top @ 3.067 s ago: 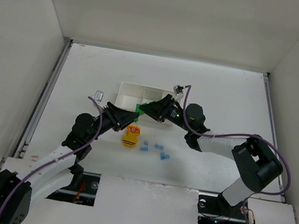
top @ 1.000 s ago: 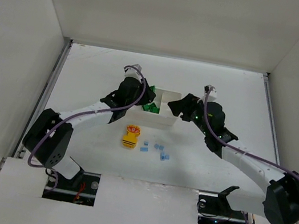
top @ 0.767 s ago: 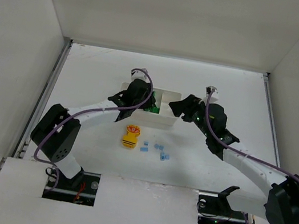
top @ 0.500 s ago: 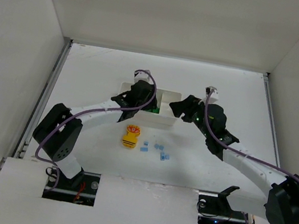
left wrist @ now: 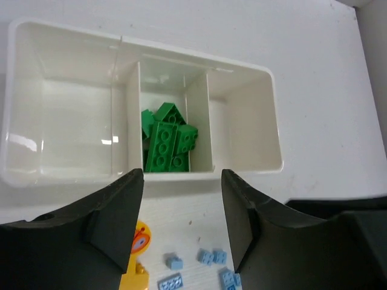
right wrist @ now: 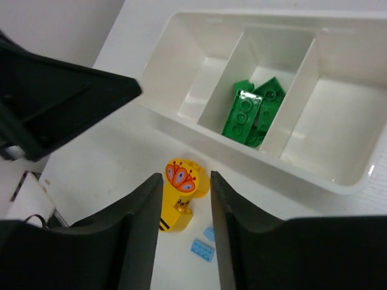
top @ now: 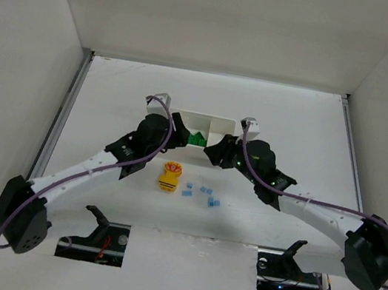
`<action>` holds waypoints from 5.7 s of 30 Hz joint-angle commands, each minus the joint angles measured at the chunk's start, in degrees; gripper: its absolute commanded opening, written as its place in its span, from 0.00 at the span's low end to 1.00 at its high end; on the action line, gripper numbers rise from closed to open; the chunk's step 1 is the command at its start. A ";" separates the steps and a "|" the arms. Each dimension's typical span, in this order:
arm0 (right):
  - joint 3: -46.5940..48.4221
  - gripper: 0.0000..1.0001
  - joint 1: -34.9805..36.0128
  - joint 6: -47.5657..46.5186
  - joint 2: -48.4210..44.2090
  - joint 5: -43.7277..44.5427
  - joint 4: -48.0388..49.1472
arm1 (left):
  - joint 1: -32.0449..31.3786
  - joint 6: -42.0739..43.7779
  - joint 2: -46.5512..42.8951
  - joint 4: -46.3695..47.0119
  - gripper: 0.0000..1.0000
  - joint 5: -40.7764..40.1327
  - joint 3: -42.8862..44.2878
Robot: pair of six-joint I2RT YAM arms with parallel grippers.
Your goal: Sort the legos into containers by color
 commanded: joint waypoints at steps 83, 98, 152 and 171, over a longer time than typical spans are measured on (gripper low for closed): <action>-2.83 0.85 0.79 15.52 0.37 -20.43 10.69 | -38.22 12.38 -23.67 -1.13 0.26 -28.89 -20.49; -6.34 0.67 3.34 20.44 6.00 -26.14 19.38 | -37.87 14.49 -24.72 3.00 0.24 -27.49 -20.14; -8.10 0.26 -12.40 13.77 -8.42 -16.40 12.01 | -16.69 -0.88 -14.27 -5.42 0.19 -11.06 -16.97; -7.57 0.27 -9.41 13.06 -6.39 -14.63 11.74 | -13.43 -8.18 1.38 -7.64 0.44 -13.33 -20.40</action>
